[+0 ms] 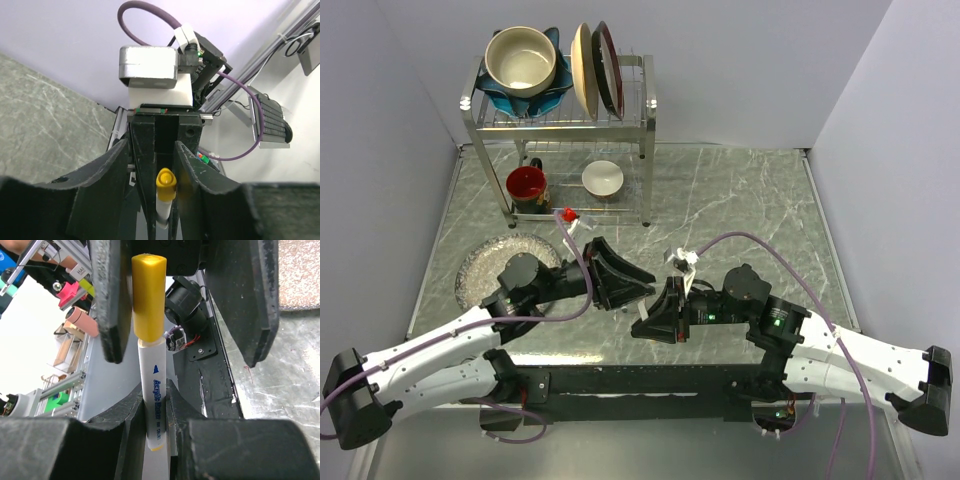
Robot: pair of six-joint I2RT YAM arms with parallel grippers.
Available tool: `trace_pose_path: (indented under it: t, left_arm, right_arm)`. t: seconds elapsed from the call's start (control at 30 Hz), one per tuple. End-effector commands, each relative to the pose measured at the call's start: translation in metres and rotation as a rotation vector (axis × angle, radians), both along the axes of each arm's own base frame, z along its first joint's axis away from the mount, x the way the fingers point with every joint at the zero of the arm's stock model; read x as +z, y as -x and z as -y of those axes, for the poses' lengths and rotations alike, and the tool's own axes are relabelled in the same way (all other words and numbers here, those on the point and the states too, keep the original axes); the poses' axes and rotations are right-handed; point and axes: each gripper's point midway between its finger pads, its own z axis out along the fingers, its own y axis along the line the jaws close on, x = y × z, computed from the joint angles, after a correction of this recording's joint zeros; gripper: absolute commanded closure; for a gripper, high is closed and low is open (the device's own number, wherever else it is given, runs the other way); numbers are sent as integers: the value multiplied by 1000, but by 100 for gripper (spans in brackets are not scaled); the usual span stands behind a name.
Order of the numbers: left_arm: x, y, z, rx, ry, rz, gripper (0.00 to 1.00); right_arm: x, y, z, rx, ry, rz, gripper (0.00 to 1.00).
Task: Insert the pens into the pen caps
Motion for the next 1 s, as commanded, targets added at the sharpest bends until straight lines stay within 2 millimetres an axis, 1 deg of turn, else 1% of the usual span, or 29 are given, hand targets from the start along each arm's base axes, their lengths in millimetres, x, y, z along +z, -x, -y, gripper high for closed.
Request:
trace_pose_path:
  t: [0.0,0.13,0.17,0.23,0.27,0.33,0.37,0.43,0.47,0.53,0.57,0.6,0.63,0.7,0.83,0.9,0.93,0.97]
  left_arm:
    - [36,10,-3,-46,98,47,53]
    - [37,13,-5,-56,104,51,54]
    - [36,14,-5,-60,103,53,57]
    - [37,15,-6,-64,107,56,59]
    - [37,16,-6,-65,107,56,63]
    - [35,17,-6,-74,102,57,66]
    - [35,18,-6,-77,101,55,71]
    - [34,20,-7,-85,98,54,75]
    - [34,22,-7,-95,96,58,81]
    - [30,24,-7,-112,86,57,90]
    - [28,27,-7,-122,84,60,99]
    - [25,31,-7,-146,78,62,99]
    - [21,34,-8,-160,85,68,99]
    - [20,44,-12,-214,104,66,99]
    - [22,62,-23,-291,184,88,99]
    - [22,66,-25,-313,198,69,99]
    - [18,66,-24,-319,197,51,99]
    - [21,67,-26,-320,214,57,99]
  right_arm:
    - [24,2,-3,8,-70,39,100]
    - [23,1,-4,3,-66,37,100]
    - [23,0,-4,0,-65,36,100]
    - [23,-1,-4,-5,-64,35,100]
    - [21,-1,-4,-6,-60,34,100]
    - [21,-1,-5,-6,-60,34,100]
    - [21,-1,-5,-6,-60,33,100]
    - [21,-2,-5,-12,-59,32,100]
    - [21,-3,-5,-15,-59,32,100]
    - [23,-8,-4,-50,-61,30,100]
    - [26,-11,-4,-67,-67,30,100]
    - [28,-12,-3,-77,-74,29,100]
    - [34,-14,-2,-95,-92,33,100]
    - [47,-14,1,-101,-130,44,100]
    - [80,-4,8,-65,-262,78,100]
    - [90,0,10,-46,-293,89,100]
    - [96,2,10,-37,-313,94,100]
    - [100,5,10,-21,-323,94,100]
